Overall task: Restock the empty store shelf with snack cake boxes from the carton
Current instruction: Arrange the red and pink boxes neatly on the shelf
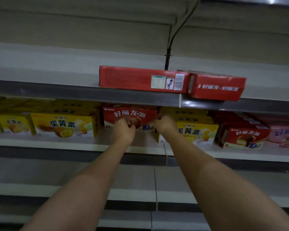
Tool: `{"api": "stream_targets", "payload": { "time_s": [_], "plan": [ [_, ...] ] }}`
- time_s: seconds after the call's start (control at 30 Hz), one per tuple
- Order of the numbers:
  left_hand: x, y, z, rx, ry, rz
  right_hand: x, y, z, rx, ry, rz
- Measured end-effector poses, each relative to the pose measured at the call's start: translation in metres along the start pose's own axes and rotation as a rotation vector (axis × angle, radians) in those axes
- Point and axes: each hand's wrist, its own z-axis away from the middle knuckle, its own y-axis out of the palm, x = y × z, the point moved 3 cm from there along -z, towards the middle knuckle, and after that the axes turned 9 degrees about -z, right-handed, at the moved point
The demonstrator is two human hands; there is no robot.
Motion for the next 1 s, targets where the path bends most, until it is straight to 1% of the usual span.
{"api": "stream_targets", "payload": {
  "time_s": [0.1, 0.2, 0.3, 0.37, 0.4, 0.43, 0.53, 0.6, 0.7, 0.77, 0.87, 0.93, 1.0],
  "plan": [
    [0.03, 0.003, -0.038, -0.004, 0.014, -0.128, 0.007, 0.026, -0.029, 0.049, -0.061, 0.209],
    [0.048, 0.013, -0.071, -0.017, 0.029, -0.233, 0.003, 0.052, -0.057, -0.011, -0.11, 0.368],
    [0.052, 0.02, -0.094, -0.034, 0.059, -0.291, 0.002, 0.071, -0.078, -0.085, -0.262, 0.52],
    [0.051, 0.024, -0.103, -0.092, 0.12, -0.36, 0.007, 0.08, -0.088, -0.118, -0.379, 0.676],
    [0.051, 0.025, -0.108, -0.137, 0.157, -0.411, 0.009, 0.082, -0.094, -0.122, -0.409, 0.729],
    [0.05, 0.026, -0.11, -0.187, 0.193, -0.467, 0.01, 0.084, -0.099, -0.111, -0.399, 0.745],
    [0.051, 0.032, -0.119, -0.28, 0.302, -0.63, 0.002, 0.092, -0.117, -0.018, -0.24, 0.694],
    [0.052, 0.036, -0.123, -0.265, 0.331, -0.697, -0.004, 0.093, -0.122, -0.007, -0.219, 0.739],
    [0.05, 0.04, -0.13, -0.205, 0.327, -0.758, -0.004, 0.09, -0.124, -0.088, -0.292, 0.867],
    [0.044, 0.041, -0.13, -0.188, 0.349, -0.804, 0.0, 0.09, -0.121, -0.114, -0.324, 0.906],
    [0.03, 0.039, -0.125, -0.171, 0.371, -0.833, 0.001, 0.088, -0.109, -0.104, -0.295, 0.859],
    [0.025, 0.035, -0.116, -0.164, 0.34, -0.786, -0.004, 0.087, -0.101, -0.097, -0.271, 0.767],
    [0.022, 0.03, -0.105, -0.147, 0.287, -0.73, -0.006, 0.083, -0.089, -0.104, -0.289, 0.714]
  ]
}}
